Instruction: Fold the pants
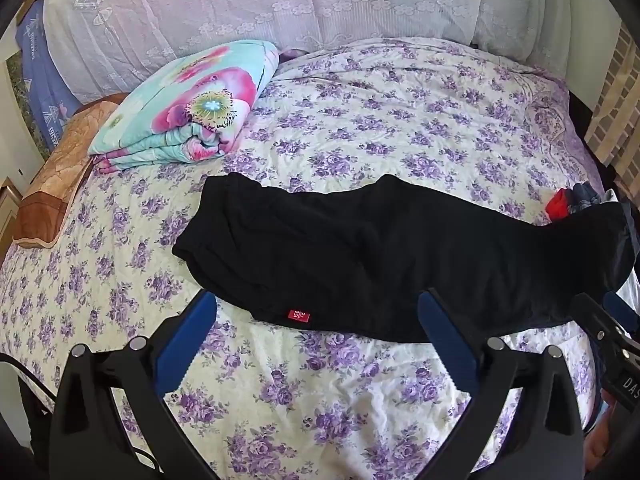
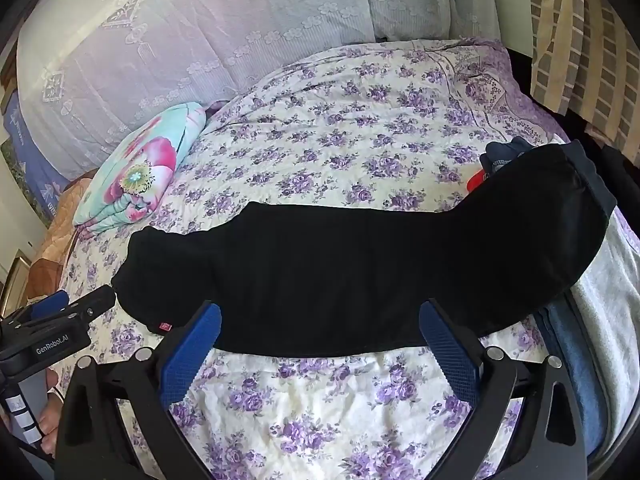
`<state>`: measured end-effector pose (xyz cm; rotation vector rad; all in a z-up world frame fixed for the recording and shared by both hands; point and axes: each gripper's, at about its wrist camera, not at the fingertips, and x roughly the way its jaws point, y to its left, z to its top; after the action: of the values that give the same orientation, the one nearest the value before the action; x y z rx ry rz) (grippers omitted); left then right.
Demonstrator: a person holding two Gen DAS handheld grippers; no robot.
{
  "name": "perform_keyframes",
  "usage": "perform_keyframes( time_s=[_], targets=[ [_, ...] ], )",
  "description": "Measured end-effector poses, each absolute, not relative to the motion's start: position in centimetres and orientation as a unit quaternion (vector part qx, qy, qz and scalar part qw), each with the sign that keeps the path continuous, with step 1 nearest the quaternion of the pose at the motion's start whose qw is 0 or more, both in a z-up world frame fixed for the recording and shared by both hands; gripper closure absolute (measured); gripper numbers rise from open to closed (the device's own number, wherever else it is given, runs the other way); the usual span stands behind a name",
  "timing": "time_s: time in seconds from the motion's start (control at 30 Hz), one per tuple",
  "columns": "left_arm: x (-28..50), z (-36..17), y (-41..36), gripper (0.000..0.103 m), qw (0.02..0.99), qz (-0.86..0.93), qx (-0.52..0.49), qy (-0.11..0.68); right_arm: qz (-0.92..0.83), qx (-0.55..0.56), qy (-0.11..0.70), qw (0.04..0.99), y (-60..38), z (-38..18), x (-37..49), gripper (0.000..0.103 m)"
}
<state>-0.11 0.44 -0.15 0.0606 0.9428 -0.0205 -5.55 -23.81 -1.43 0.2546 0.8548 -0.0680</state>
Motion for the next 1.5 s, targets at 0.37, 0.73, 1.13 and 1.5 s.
perform_keyframes(
  time_s=[0.37,0.73,1.13,1.5],
  targets=[
    [0.06,-0.13,0.85,0.004,0.889,-0.007,0.029,0.457,-0.033,0.125,0.415,0.901,-23.85,-1.65,-5.56,0.004],
    [0.08,-0.23,1.06,0.004,0.888,-0.007,0.029,0.458,-0.032,0.126,0.416,0.900,-23.89,-1.77,-5.53,0.004],
    [0.17,-0.27,1.18,0.004,0.888,-0.006,0.029,0.459,-0.032,0.128,0.418,0.899,-23.95,-1.88,-5.50,0.004],
    [0.17,-0.30,1.26,0.004,0.888,-0.007,0.029,0.458,-0.031,0.129,0.419,0.898,-24.06,-2.00,-5.44,0.004]
  ],
)
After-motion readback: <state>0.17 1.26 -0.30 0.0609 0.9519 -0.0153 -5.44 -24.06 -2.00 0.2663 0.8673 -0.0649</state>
